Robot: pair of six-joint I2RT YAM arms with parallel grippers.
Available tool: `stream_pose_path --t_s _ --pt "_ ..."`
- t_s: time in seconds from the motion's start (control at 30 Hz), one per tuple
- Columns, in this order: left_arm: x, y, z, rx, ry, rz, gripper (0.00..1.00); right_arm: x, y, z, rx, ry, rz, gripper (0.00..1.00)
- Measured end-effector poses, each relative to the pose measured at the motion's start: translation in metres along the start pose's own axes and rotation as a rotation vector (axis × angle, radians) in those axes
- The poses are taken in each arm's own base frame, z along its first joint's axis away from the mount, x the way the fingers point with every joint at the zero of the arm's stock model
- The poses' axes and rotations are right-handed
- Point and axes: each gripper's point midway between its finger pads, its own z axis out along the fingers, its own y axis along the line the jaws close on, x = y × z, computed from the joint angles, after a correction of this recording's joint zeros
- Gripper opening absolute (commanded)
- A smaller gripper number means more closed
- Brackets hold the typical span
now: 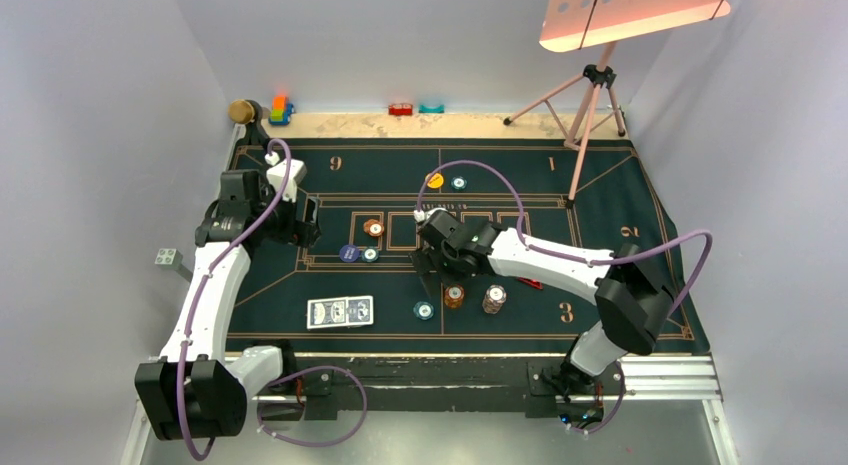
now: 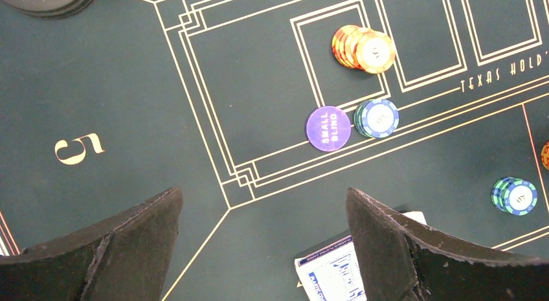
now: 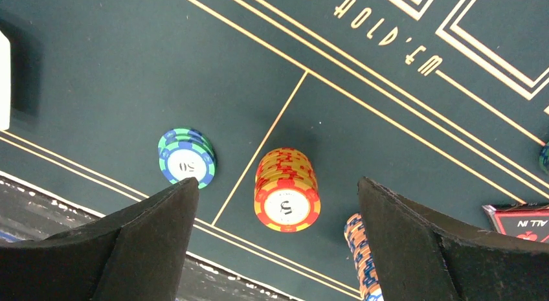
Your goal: Distribute texas hold em gaming equipment
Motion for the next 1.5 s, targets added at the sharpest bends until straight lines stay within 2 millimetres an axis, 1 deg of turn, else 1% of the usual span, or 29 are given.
stream_pose_path --t_s 0.1,0.2,0.37,0.47,0.63,0.73,0.83,0.93,1.0,1.1,1.13,1.2,1.23,1.27,1.37,1.5 --pt "0.001 0.0 0.001 0.0 0.004 -0.002 1.0 0.008 0.002 0.001 -0.001 0.011 -0.004 0.94" --pt "0.001 0.0 0.001 0.0 0.004 -0.001 1.0 0.013 0.002 0.004 0.001 0.016 -0.007 0.86" --pt "0.001 0.0 0.001 0.0 0.005 -0.001 1.0 0.029 -0.004 0.013 0.016 0.048 -0.003 0.76" --pt "0.001 0.0 0.001 0.0 0.005 -0.002 1.0 0.035 -0.006 0.015 0.023 0.06 -0.002 0.69" --pt "0.001 0.0 0.001 0.0 0.005 -0.001 1.0 0.033 -0.005 0.016 0.021 0.051 0.002 0.55" --pt "0.001 0.0 0.001 -0.001 0.005 -0.002 1.0 0.031 -0.006 0.016 0.024 0.044 0.004 0.52" --pt "0.001 0.001 0.001 -0.002 0.005 -0.001 1.0 0.031 -0.006 0.016 0.025 0.041 0.005 0.47" --pt "0.001 0.001 0.001 -0.003 0.005 -0.001 1.0 0.03 -0.005 0.016 0.025 0.04 0.007 0.34" --pt "0.001 0.001 0.001 -0.003 0.005 -0.001 1.0 0.031 -0.005 0.016 0.022 0.041 0.007 0.3" --pt "0.001 0.001 0.001 -0.003 0.005 -0.001 1.0 0.031 -0.004 0.017 0.015 0.044 0.006 0.3" --pt "0.001 0.001 0.001 -0.003 0.005 -0.001 1.0 0.031 -0.004 0.017 0.014 0.044 0.006 0.35" --pt "0.001 0.001 0.001 -0.003 0.005 -0.002 1.0 0.031 -0.004 0.017 0.013 0.044 0.004 0.52" --pt "0.001 0.001 0.001 -0.003 0.005 -0.002 1.0 0.031 -0.003 0.017 0.012 0.045 0.003 0.56" --pt "0.001 0.001 0.001 -0.003 0.005 -0.002 1.0 0.031 -0.003 0.017 0.012 0.045 0.003 0.58" --pt "0.001 0.001 0.001 -0.003 0.005 -0.002 1.0 0.035 -0.003 0.02 0.012 0.06 -0.002 0.59" --pt "0.001 0.001 0.001 -0.003 0.005 -0.002 1.0 0.042 -0.005 0.025 0.023 0.086 -0.008 0.55"
